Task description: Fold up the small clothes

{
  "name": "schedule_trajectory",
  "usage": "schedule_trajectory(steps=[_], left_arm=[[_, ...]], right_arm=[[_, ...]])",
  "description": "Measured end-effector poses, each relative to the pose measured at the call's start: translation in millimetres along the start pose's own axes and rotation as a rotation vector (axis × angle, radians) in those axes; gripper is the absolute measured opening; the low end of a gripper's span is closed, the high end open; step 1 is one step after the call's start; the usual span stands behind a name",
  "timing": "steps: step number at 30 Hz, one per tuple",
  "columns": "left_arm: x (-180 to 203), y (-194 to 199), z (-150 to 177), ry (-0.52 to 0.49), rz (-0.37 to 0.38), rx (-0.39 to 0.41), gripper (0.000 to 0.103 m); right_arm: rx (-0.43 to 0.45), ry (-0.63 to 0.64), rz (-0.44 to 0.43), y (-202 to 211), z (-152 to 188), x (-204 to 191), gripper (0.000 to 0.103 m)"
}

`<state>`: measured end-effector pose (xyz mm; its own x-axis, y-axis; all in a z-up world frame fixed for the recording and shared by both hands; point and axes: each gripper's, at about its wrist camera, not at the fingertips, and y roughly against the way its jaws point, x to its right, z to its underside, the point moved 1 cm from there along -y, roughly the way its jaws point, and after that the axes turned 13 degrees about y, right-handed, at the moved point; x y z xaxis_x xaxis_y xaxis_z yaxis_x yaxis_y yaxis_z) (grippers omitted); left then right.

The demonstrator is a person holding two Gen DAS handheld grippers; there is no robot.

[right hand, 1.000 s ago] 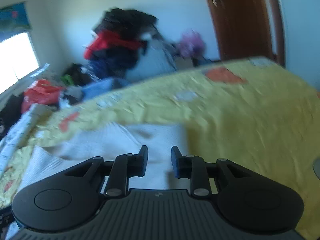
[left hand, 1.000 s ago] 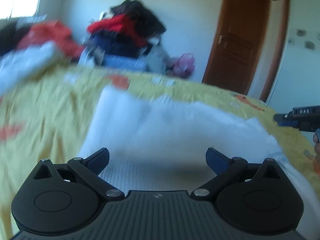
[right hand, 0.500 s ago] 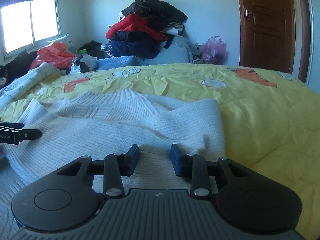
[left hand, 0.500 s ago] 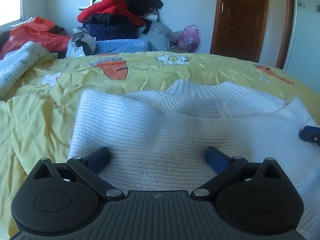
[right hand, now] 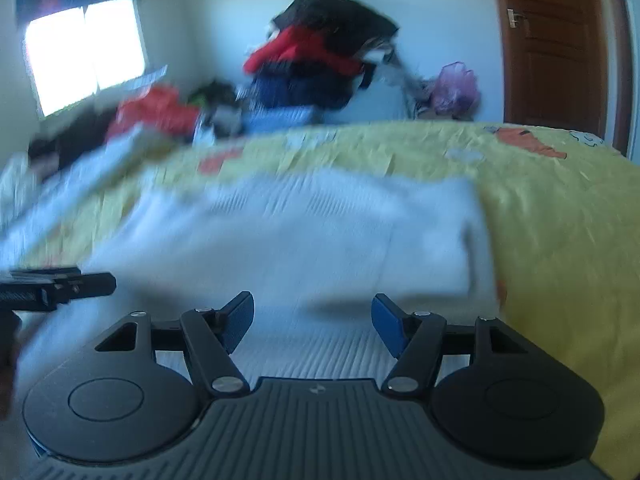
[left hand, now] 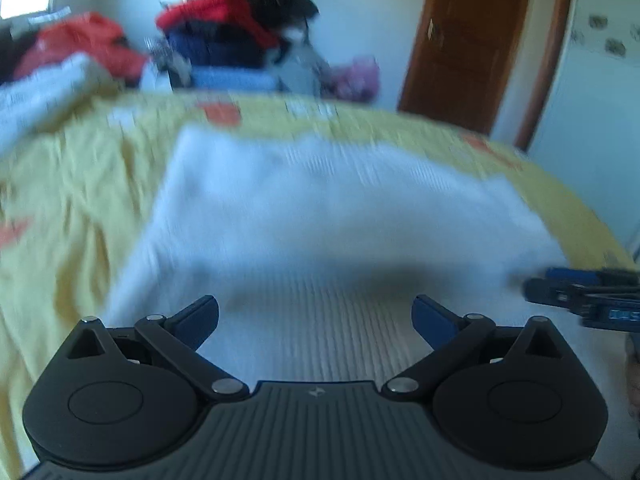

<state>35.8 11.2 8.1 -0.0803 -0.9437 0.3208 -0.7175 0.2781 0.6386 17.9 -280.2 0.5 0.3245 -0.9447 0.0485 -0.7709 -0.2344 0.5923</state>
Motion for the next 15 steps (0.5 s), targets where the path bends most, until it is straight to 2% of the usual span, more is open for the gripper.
schedule_trajectory(steps=[2, 4, 7, 11, 15], left_arm=[[0.9, -5.7, 14.8, -0.038, -0.047, -0.019, 0.103], [6.6, -3.7, 21.5, -0.086, -0.085, -0.001, 0.103], [12.4, -3.4, 26.2, -0.129, -0.129, -0.018, 0.103], [9.7, 10.8, 37.3, -0.113, -0.147, -0.021, 0.103], [6.4, 34.3, 58.1, -0.102, -0.159, -0.013, 0.103]], right_arm=[[-0.052, 0.02, 0.037, -4.2, 12.3, -9.1, 0.069], [-0.045, 0.029, 0.077, 0.0, 24.1, -16.0, 0.071], [-0.051, 0.033, 0.115, 11.9, 36.2, -26.1, 0.079], [-0.061, 0.033, 0.146, 30.0, 53.4, -36.2, 0.093], [-0.071, 0.027, 0.157, 48.7, 69.3, -43.8, 0.101]])
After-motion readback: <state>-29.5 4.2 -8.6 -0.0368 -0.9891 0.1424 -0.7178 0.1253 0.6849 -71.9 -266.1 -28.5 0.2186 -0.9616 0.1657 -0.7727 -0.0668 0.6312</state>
